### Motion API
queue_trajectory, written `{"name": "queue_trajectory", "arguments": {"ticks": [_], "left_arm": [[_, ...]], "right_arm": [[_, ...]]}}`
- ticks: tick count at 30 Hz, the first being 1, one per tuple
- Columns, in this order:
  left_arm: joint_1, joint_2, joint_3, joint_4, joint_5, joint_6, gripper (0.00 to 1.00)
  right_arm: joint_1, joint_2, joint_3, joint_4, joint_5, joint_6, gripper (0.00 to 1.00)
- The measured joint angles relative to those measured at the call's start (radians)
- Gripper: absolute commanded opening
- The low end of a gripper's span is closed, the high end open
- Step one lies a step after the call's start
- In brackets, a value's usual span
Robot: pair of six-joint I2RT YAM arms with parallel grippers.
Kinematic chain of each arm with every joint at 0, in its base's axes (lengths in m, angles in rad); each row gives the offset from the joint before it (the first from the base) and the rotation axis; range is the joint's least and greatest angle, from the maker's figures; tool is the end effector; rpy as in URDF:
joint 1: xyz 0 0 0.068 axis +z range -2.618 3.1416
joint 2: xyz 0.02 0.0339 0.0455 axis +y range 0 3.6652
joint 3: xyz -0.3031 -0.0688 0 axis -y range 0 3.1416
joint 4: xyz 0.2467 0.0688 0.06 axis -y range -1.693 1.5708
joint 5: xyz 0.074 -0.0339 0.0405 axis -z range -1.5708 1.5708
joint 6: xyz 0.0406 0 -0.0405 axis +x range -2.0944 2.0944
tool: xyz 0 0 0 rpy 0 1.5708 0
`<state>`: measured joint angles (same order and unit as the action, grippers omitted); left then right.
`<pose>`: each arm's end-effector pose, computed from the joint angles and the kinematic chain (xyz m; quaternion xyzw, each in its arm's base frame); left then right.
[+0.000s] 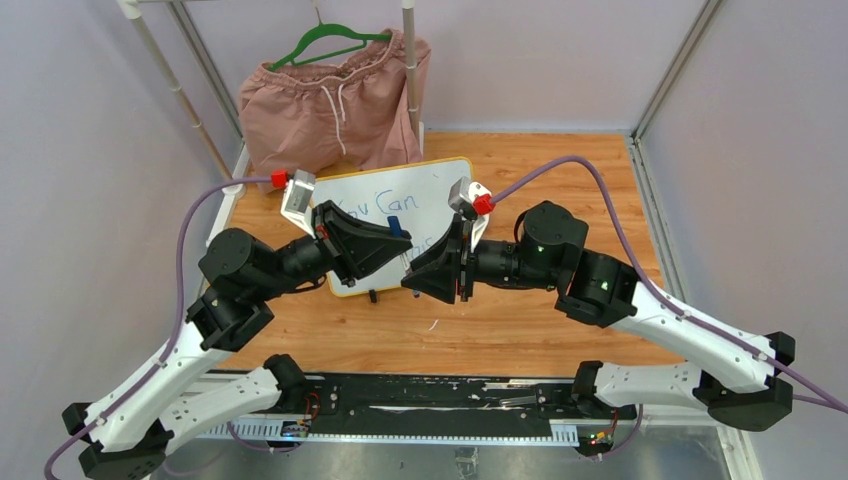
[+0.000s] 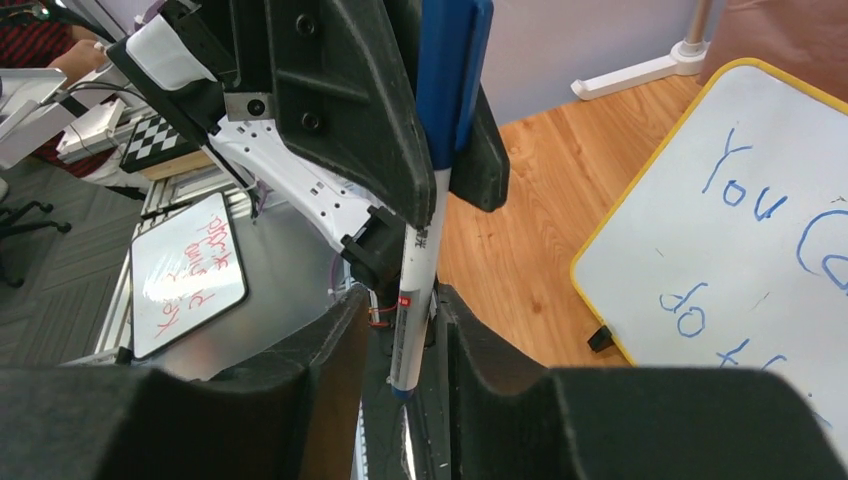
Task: Write a sentence on the whiteboard
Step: Place the whiteboard marker at the center of the board.
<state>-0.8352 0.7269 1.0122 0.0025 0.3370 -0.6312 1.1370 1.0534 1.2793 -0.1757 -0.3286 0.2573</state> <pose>0.0713 -0.0988 0.4738 0.1937 0.5732 -0.6032 0.5197 0.0761 0.1955 0.4963 -0.3967 0.5647 0.5454 0.4757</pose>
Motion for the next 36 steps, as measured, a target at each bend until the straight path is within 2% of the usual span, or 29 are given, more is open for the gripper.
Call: {"name": "queue_trajectory", "arguments": {"ticks": [2,9,10,13,15,17,22,27,30,32,33,35,36], "left_arm": [[0.0,-0.005,-0.013,0.0,0.0,0.0,0.05],[0.0,-0.02,-0.043,0.026,0.001,-0.016,0.05],[0.0,-0.022,-0.044,0.027,0.001,-0.018,0.08],[0.0,-0.029,-0.05,0.034,0.0,-0.026,0.29],[0.0,-0.037,-0.067,0.047,0.0,-0.038,0.35],[0.0,-0.05,-0.09,0.053,0.0,-0.057,0.37],[0.0,-0.079,-0.14,0.058,-0.005,-0.092,0.33],[0.0,-0.089,-0.159,0.065,-0.008,-0.116,0.15],[0.0,-0.089,-0.159,0.073,-0.011,-0.112,0.12],[0.0,-0.089,-0.16,0.073,-0.017,-0.111,0.02],[0.0,-0.089,-0.16,0.073,-0.02,-0.109,0.0],[0.0,-0.089,-0.16,0.072,-0.029,-0.105,0.0],[0.0,-0.089,-0.16,0.069,-0.035,-0.101,0.0]], "right_arm": [[-0.002,-0.002,-0.016,0.022,0.0,0.013,0.25],[-0.006,-0.003,-0.047,0.063,0.006,0.043,0.05],[-0.006,-0.005,-0.051,0.072,0.007,0.046,0.03],[-0.008,-0.011,-0.069,0.1,0.007,0.056,0.0],[-0.008,-0.018,-0.086,0.116,0.008,0.057,0.0],[-0.008,-0.023,-0.105,0.133,0.011,0.058,0.0],[-0.008,-0.03,-0.135,0.174,0.019,0.058,0.0],[-0.008,-0.03,-0.14,0.196,0.02,0.058,0.0],[-0.008,-0.029,-0.14,0.201,0.021,0.064,0.0],[-0.008,-0.029,-0.14,0.202,0.021,0.068,0.0],[-0.008,-0.029,-0.14,0.202,0.021,0.068,0.05],[-0.008,-0.029,-0.14,0.201,0.022,0.069,0.34],[-0.008,-0.029,-0.14,0.199,0.022,0.069,0.44]]}}
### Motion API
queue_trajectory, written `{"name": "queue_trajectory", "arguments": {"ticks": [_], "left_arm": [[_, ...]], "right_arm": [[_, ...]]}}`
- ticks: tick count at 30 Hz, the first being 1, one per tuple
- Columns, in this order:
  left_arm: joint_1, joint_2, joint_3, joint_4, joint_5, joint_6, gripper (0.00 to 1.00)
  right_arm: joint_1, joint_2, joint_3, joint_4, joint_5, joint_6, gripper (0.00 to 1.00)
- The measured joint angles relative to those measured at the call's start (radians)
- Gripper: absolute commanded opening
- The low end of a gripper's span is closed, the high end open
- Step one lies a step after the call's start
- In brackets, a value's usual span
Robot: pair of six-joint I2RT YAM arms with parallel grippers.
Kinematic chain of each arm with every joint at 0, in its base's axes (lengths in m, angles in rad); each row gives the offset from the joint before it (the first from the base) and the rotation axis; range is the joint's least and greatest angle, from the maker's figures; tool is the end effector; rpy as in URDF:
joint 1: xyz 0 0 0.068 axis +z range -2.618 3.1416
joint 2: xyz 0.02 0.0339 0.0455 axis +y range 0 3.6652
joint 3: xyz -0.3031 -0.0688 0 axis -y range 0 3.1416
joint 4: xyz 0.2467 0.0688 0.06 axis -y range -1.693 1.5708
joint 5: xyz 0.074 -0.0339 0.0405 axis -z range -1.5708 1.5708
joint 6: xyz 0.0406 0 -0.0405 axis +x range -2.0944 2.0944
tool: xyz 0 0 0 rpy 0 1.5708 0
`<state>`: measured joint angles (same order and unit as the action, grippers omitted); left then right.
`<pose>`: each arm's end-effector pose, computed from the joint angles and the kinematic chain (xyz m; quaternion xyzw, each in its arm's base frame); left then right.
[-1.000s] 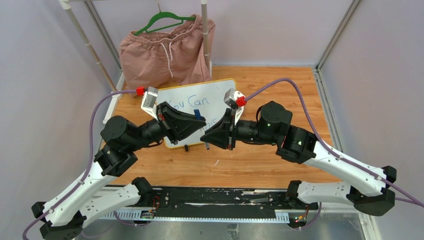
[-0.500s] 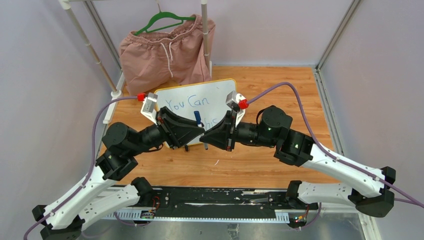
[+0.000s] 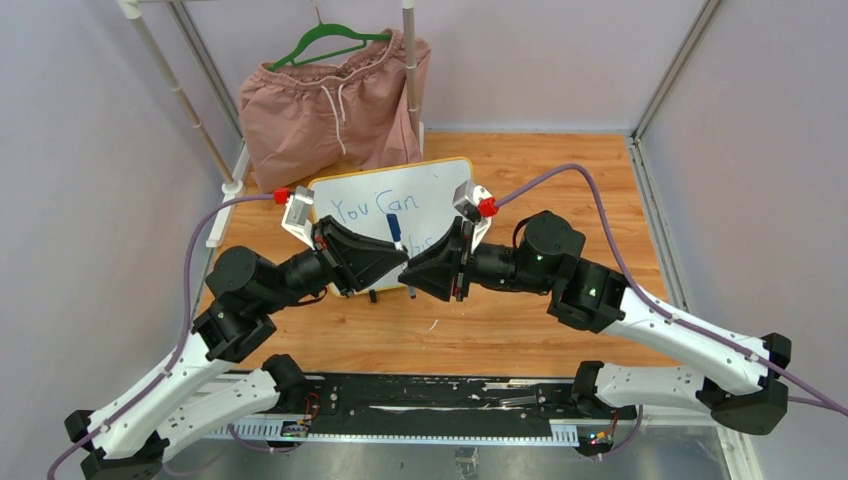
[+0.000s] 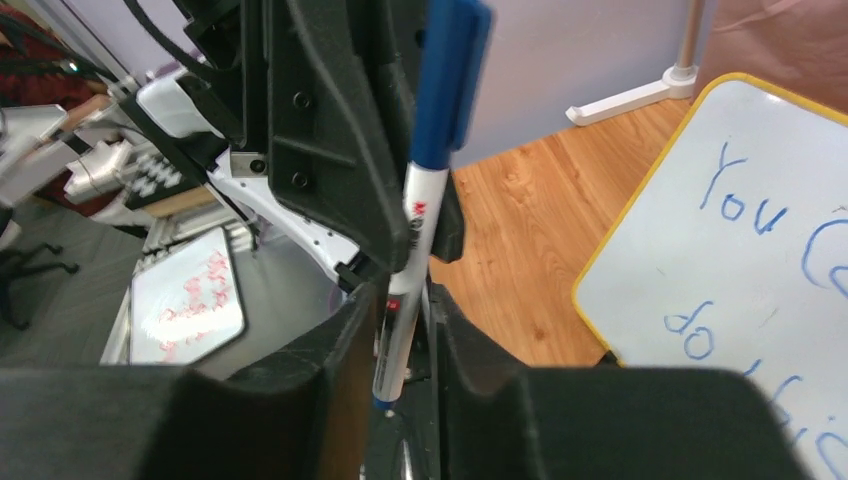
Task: Write a sentence on the whiteboard
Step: Place the whiteboard marker at the center of the board.
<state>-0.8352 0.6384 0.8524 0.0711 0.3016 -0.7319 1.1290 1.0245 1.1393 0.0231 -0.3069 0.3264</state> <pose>0.0670 -0.0920 0.4369 0.1507 0.5857 -0.6223 0.4970 0.0797 0.1972 0.4758 -0.3596 0.5524 0.5707 0.4897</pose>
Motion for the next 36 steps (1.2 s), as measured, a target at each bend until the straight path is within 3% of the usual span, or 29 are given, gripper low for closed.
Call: {"name": "queue_trajectory", "arguments": {"ticks": [2,4,14,19,23,28,36], "left_arm": [[0.0,-0.002,0.002,-0.026,-0.036,0.009,0.0],[0.0,-0.008,0.019,-0.096,-0.098,0.032,0.0],[0.0,0.026,0.386,-0.839,-0.681,0.214,0.0],[0.02,0.082,0.41,-1.129,-0.876,0.2,0.0],[0.182,0.155,0.316,-1.229,-0.888,0.203,0.0],[0.414,0.206,0.19,-1.244,-0.822,0.228,0.0],[0.561,0.38,0.066,-1.089,-0.718,0.21,0.0]], "right_arm": [[0.0,-0.002,0.0,-0.015,0.0,-0.005,0.56],[0.0,-0.013,-0.005,-0.05,0.006,-0.018,0.6],[0.0,-0.239,-0.193,-0.245,0.25,-0.089,0.6],[0.0,-0.295,-0.253,-0.293,0.329,-0.103,0.6],[0.0,-0.299,-0.265,-0.309,0.343,-0.108,0.59],[0.0,-0.328,-0.276,-0.324,0.343,-0.113,0.58],[0.0,-0.37,-0.288,-0.333,0.343,-0.116,0.57]]}}
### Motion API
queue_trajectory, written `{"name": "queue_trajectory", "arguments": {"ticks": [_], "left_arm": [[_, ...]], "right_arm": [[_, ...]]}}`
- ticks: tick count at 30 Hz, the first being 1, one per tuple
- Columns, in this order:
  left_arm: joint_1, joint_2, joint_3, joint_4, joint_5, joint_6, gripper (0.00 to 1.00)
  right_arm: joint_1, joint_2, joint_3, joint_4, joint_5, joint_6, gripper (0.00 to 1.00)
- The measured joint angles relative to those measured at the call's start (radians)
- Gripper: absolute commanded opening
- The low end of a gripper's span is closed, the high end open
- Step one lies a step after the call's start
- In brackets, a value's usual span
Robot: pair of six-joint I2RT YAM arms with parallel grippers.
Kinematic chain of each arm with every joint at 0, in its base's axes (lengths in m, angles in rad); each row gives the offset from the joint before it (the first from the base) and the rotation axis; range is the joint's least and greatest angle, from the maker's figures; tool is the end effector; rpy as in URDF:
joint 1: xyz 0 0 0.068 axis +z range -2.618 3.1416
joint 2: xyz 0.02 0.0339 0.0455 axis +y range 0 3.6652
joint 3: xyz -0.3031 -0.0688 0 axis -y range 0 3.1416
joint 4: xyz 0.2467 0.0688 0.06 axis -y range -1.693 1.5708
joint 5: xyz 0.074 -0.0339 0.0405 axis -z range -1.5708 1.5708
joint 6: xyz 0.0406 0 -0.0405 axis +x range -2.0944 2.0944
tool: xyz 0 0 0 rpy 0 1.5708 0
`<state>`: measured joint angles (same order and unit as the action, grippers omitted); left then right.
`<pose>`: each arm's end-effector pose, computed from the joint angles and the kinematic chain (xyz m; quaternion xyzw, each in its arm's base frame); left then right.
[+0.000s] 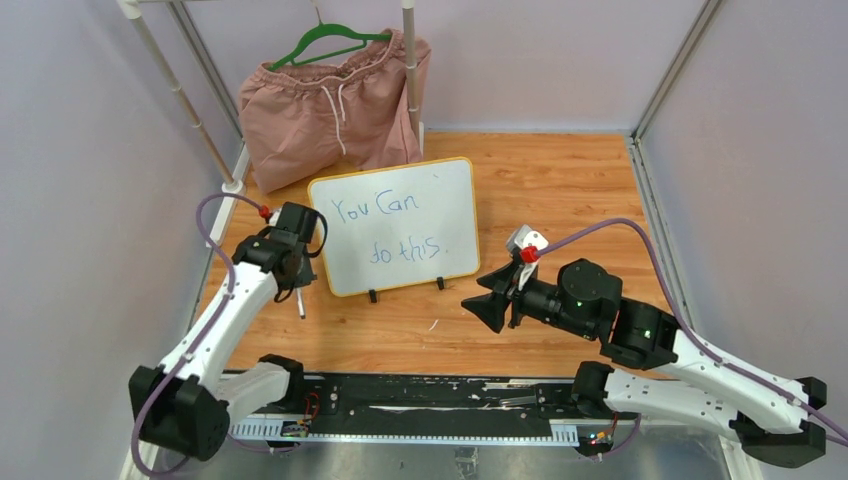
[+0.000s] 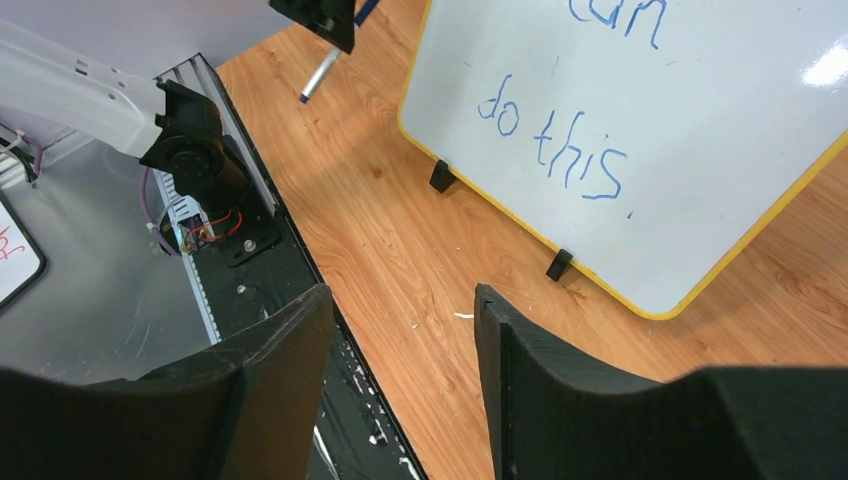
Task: Write a sentence on the whiteboard
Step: Place the whiteboard marker at the center of the board.
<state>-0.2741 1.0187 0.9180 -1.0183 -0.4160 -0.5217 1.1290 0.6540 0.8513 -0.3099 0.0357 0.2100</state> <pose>0.1595 -0.0278 0.3065 -0.1637 0.9406 0.1006 0.2800 0.0541 0.1110 0.3922 -0.3200 0.6736 0.4029 0.5306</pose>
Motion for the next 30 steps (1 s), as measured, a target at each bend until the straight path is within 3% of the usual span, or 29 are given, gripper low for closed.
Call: {"name": "queue_trajectory", "arguments": {"ticks": [11,20,30], "left_arm": [[0.164,0.207,-0.123,0.229,0.076,-0.066,0.0],[0.253,0.217,-0.237,0.341,0.121,-0.122,0.0],[0.261,0.234,-0.285,0.43,0.151,-0.186,0.1]], "right_arm": [[0.0,-0.042,-0.009,-0.007,0.018,0.001,0.57],[0.0,-0.042,-0.009,-0.023,0.043,0.003,0.57],[0.0,-0.014,-0.009,-0.029,0.045,0.018,0.57]]}}
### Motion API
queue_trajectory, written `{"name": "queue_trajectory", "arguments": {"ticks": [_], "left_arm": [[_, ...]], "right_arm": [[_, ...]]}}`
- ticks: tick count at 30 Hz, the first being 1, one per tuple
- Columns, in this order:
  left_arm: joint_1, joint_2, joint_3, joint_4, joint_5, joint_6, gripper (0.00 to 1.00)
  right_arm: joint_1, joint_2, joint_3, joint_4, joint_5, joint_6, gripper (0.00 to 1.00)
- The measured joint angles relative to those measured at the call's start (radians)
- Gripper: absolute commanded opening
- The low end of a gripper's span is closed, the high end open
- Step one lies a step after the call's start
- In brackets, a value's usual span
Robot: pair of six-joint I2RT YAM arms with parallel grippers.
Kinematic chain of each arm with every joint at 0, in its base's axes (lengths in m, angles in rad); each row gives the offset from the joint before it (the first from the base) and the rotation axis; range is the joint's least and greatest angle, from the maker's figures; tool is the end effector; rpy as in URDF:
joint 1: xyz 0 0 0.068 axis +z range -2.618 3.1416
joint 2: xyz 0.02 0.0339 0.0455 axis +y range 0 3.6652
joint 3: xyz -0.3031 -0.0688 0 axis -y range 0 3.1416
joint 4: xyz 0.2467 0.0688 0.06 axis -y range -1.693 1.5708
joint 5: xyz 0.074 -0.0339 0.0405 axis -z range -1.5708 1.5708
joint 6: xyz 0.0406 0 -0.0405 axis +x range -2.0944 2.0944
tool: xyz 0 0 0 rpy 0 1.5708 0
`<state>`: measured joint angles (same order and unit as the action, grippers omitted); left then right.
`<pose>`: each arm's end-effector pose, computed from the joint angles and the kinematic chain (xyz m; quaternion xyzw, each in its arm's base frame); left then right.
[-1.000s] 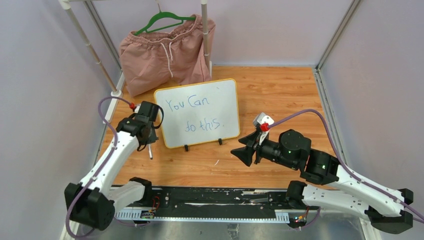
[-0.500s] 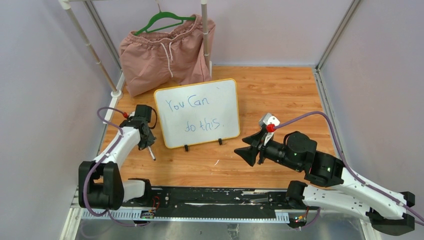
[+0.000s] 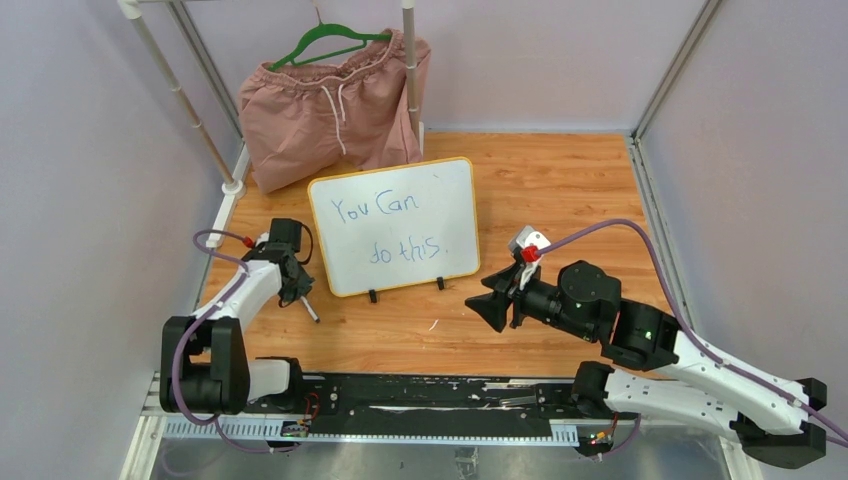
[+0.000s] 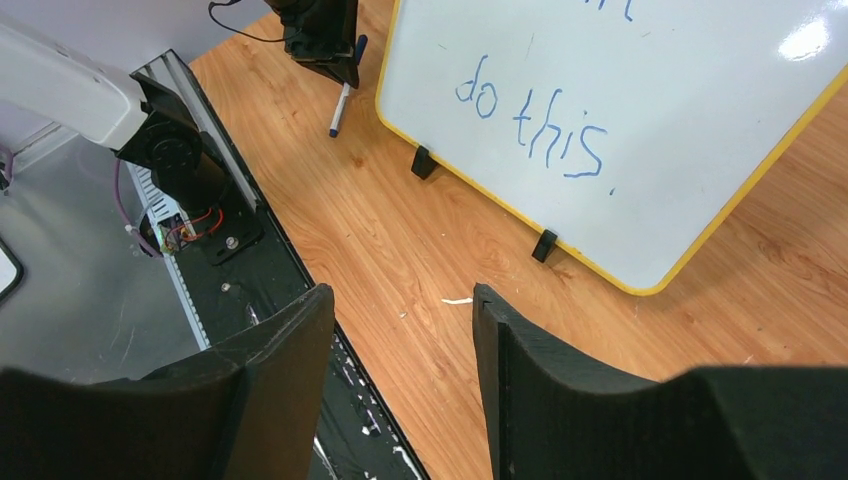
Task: Write a sentence on the whiteboard
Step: Place the whiteboard marker at the center of the board.
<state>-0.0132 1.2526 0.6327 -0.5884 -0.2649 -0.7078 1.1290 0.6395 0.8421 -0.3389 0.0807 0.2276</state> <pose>0.2011 0.0080 0.2011 -0.3542 0.9087 0.0585 0.2130 0.0542 0.1069 0.3872 -0.3041 0.6894 0.3884 0.5305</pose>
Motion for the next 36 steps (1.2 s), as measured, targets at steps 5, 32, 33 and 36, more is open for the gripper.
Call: {"name": "queue_trajectory", "arguments": {"ticks": [5,32,33,36], "left_arm": [[0.001,0.012,-0.012,0.025,0.01,-0.01,0.14],[0.001,0.006,-0.054,0.085,0.016,-0.01,0.29],[0.001,0.005,-0.055,0.087,0.016,-0.01,0.29],[0.001,0.003,-0.056,0.088,0.017,-0.01,0.29]], "right_arm": [[0.0,0.0,0.0,-0.002,0.003,0.01,0.56],[0.0,-0.009,0.0,-0.051,0.047,0.015,0.57],[0.0,-0.01,0.0,-0.051,0.048,0.015,0.57],[0.0,-0.01,0.0,-0.052,0.051,0.015,0.57]]}}
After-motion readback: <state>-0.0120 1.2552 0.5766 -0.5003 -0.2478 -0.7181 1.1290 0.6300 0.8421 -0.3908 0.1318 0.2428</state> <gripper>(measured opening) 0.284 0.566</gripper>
